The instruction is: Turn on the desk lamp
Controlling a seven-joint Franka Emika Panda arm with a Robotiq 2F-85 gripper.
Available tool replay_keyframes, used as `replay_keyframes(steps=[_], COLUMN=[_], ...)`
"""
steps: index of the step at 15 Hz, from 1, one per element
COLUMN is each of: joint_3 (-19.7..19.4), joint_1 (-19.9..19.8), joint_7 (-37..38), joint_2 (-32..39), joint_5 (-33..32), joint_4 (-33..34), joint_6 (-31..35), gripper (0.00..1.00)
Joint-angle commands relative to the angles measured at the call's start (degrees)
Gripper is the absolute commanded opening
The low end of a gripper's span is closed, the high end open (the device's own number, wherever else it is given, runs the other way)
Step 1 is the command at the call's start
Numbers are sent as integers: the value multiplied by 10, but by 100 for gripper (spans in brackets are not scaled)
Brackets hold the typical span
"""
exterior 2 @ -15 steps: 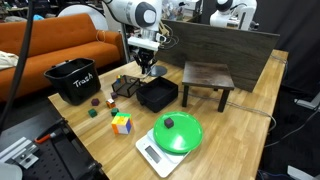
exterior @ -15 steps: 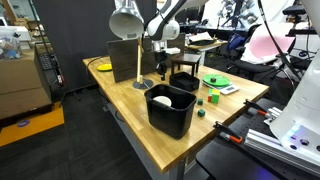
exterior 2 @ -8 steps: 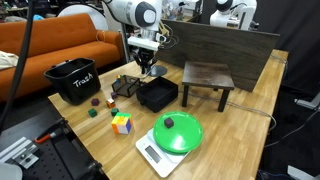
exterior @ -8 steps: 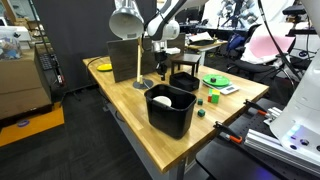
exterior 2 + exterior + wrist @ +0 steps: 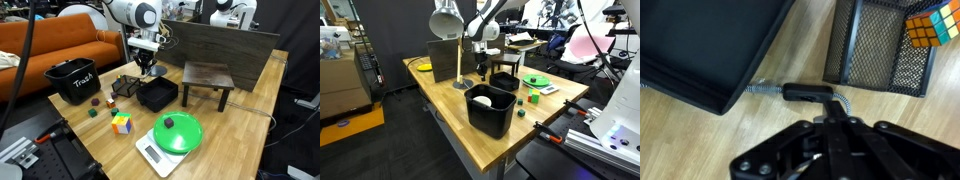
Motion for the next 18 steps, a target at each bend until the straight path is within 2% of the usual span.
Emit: replay_keyframes(steps=[1,11,18], joint_3=[6,10,14], joint_1=[-7,-6,-5], joint_7=[-7,-36,-46], joint_2=[20,90,114], joint_5=[-19,-40,-47], joint_4=[20,90,114], joint_6=[-6,-13,-23], gripper=[0,0,0])
